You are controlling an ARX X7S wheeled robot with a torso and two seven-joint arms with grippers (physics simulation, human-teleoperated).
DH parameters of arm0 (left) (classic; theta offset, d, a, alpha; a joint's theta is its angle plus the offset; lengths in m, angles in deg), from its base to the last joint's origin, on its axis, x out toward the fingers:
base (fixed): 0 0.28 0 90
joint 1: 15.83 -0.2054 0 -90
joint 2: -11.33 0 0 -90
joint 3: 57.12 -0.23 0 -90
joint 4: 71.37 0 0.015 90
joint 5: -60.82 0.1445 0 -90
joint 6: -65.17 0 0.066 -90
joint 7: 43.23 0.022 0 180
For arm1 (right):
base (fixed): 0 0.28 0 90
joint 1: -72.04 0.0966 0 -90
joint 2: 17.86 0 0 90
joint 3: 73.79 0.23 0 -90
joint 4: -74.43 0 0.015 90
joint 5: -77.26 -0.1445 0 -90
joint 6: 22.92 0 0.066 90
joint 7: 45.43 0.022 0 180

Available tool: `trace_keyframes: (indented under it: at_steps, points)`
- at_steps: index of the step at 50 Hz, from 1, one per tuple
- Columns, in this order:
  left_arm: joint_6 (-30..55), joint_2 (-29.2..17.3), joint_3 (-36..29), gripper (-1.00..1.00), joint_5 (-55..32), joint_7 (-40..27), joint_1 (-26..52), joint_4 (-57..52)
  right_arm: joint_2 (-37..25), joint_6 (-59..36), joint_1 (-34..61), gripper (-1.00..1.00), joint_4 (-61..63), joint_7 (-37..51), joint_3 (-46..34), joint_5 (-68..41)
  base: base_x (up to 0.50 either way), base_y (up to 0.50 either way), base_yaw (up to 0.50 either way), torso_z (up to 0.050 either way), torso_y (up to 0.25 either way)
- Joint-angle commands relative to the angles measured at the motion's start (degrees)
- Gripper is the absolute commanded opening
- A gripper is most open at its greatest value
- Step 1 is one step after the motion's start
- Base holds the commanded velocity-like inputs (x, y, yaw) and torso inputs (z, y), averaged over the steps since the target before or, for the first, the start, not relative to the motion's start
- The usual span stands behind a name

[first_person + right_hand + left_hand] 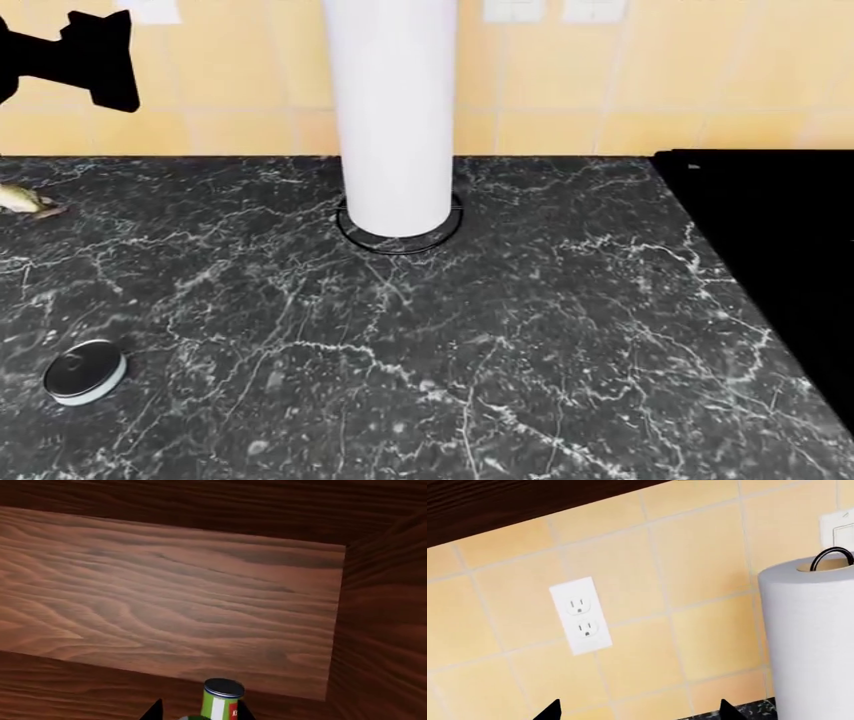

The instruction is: Pick the cans from the counter and place them in their designated side in the cabinet.

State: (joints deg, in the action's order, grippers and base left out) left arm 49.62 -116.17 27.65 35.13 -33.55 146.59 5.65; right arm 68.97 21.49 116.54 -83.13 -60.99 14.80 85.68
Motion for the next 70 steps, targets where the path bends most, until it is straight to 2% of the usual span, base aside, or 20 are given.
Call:
trace_keyframes:
  at_steps: [1, 45, 46, 70]
  points:
    - [0.5, -0.2, 0.1, 1.0, -0.2, -0.2, 0.0, -0.2, 0.0, 0.3, 0.5, -1.0, 0.6, -0.3, -0.1, 0.2, 0.26, 0.0, 0.0, 0.0, 0.01]
    - [-0.2, -0.7, 0.1, 1.0, -0.7, -0.9, -1.0, -0.6, 0.0, 0.3, 0.5, -1.0, 0.6, -0.3, -0.1, 0.2, 0.04, 0.0, 0.0, 0.0, 0.001]
    - [-0.2, -0.7, 0.1, 1.0, -0.7, -1.0, -1.0, -0.7, 0.0, 0.3, 0.5, 1.0, 0.6, -0.3, -0.1, 0.2, 0.0, 0.0, 0.0, 0.0, 0.0]
    - [-0.9, -0.7, -0.1, 1.0, -1.0, -1.1, -1.1, -0.2, 0.0, 0.3, 0.5, 1.0, 0.6, -0.3, -0.1, 0.2, 0.0, 0.0, 0.0, 0.0, 0.0]
